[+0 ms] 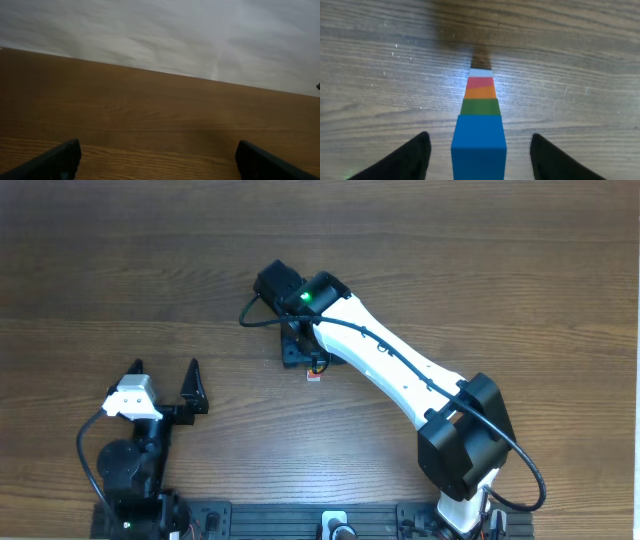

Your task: Stack Cubes

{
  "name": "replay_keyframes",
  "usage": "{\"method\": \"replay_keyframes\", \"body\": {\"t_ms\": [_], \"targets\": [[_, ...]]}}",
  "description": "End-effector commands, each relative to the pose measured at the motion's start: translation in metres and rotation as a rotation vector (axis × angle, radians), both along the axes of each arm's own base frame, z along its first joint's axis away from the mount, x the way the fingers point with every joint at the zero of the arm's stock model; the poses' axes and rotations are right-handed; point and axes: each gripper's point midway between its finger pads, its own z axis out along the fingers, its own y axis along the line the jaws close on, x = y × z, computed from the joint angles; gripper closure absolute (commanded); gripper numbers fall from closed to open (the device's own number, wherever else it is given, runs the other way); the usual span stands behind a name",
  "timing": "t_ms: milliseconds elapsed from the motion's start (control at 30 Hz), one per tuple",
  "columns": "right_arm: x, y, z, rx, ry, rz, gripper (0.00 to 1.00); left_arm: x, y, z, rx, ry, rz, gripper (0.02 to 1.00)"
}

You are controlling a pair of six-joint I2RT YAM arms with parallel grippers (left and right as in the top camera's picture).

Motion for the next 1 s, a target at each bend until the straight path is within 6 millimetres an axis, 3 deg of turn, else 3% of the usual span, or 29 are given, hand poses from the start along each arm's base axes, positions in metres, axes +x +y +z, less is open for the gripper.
{"method": "replay_keyframes", "body": {"t_ms": [33, 100, 167, 333, 467, 600, 733, 867, 1000], "targets": [[0.007, -0.002, -0.002, -0.007, -0.012, -0.013, 0.266, 0.0, -0.001, -0.001, 0.014, -0.003, -0.008, 0.02], [0.01, -0.002, -0.002, -0.002, -0.022, -0.016, 0.183, 0.0, -0.001, -0.001, 0.014, -0.003, -0.008, 0.02], [0.016, -0.003, -0.001, -0.006, -0.047, -0.023, 0.009, 0.0, -0.001, -0.001, 0.014, -0.003, -0.008, 0.02], [0.047, -0.013, 0.016, -0.024, -0.165, -0.016, 0.009, 0.0, -0.001, -0.001, 0.014, -0.003, -0.008, 0.018], [0.08, -0.034, 0.05, -0.044, -0.267, -0.016, 0.009, 0.0, -0.001, -0.001, 0.014, -0.003, -0.008, 0.02], [0.113, -0.076, 0.091, -0.052, -0.345, -0.051, 0.009, 0.0, -0.001, -0.001, 0.014, -0.003, -0.008, 0.02], [0.136, -0.149, 0.117, -0.087, -0.393, -0.144, 0.007, 0.0, -0.001, -0.001, 0.014, -0.003, -0.008, 0.02], [0.133, -0.196, 0.132, -0.14, -0.449, -0.153, 0.007, 0.0, -0.001, -0.001, 0.014, -0.003, -0.008, 0.02], [0.114, -0.234, 0.139, -0.141, -0.535, -0.227, 0.009, 0.0, -0.001, -0.001, 0.014, -0.003, -0.008, 0.018]]}}
